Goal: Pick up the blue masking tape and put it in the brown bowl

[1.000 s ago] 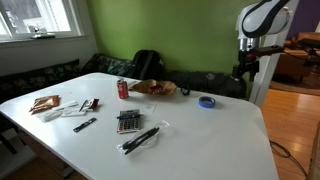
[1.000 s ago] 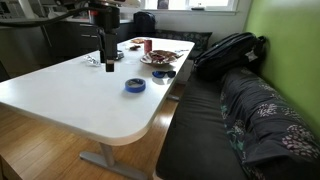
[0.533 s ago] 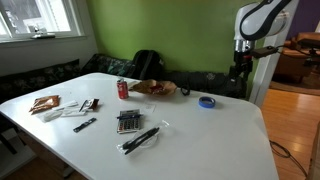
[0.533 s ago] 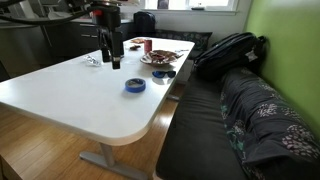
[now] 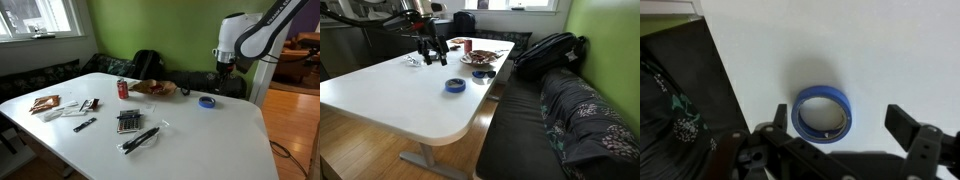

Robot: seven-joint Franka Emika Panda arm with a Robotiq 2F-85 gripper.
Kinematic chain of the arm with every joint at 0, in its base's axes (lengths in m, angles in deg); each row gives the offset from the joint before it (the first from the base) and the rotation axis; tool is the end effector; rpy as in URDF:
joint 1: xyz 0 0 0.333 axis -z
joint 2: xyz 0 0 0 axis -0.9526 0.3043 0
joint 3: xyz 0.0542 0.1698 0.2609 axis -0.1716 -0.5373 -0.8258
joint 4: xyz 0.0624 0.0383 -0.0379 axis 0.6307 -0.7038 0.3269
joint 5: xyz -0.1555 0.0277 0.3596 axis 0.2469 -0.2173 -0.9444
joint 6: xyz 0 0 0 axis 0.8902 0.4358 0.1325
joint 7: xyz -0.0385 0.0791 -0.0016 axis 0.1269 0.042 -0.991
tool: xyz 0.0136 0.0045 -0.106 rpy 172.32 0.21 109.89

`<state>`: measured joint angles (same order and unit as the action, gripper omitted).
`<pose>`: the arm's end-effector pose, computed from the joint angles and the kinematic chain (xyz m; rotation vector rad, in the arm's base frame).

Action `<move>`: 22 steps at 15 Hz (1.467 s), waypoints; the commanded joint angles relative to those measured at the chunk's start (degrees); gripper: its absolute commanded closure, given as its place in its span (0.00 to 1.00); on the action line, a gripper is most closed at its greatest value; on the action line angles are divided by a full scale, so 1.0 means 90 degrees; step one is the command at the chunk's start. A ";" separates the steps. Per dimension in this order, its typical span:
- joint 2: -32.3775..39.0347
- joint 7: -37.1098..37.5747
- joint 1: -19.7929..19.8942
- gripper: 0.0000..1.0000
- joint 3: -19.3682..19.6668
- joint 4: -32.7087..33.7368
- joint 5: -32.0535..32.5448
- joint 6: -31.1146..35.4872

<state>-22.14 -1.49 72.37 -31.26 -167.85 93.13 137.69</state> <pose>0.5129 -0.0271 0.2402 2.9439 0.2405 0.1416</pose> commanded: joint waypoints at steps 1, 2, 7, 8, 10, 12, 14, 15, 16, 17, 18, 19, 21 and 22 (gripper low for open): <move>0.0019 -0.0027 -0.0061 0.00 0.0063 0.0012 -0.0005 0.0022; 0.0021 -0.0027 -0.0059 0.00 0.0080 0.0014 0.0005 0.0036; 0.0725 -0.2525 0.0483 0.00 -0.0617 0.0317 -0.1115 0.0554; 0.0883 -0.2936 0.0597 0.00 -0.0733 0.0434 -0.1300 0.0470; 0.1231 -0.3054 0.0561 0.00 -0.0596 0.0745 -0.1085 0.0231; 0.1565 -0.2852 0.0393 0.00 -0.0320 0.1037 -0.0687 0.0144; 0.1845 -0.2817 0.0367 0.00 -0.0248 0.1296 -0.0538 0.0114; 0.1951 -0.2929 0.0437 0.00 -0.0323 0.1402 -0.0580 0.0082; 0.2019 -0.3163 0.0586 0.00 -0.0508 0.1461 -0.0718 0.0019; 0.2091 -0.3388 0.0691 0.00 -0.0676 0.1523 -0.0815 -0.0040; 0.2154 -0.3553 0.0748 0.00 -0.0779 0.1574 -0.0855 -0.0097; 0.2212 -0.3664 0.0768 0.00 -0.0837 0.1633 -0.0854 -0.0176; 0.2287 -0.3840 0.0832 0.01 -0.0952 0.1722 -0.0875 -0.0263; 0.2319 -0.3878 0.0834 0.13 -0.0968 0.1760 -0.0865 -0.0302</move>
<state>-2.80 -33.22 78.28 -38.25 -153.96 86.33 137.10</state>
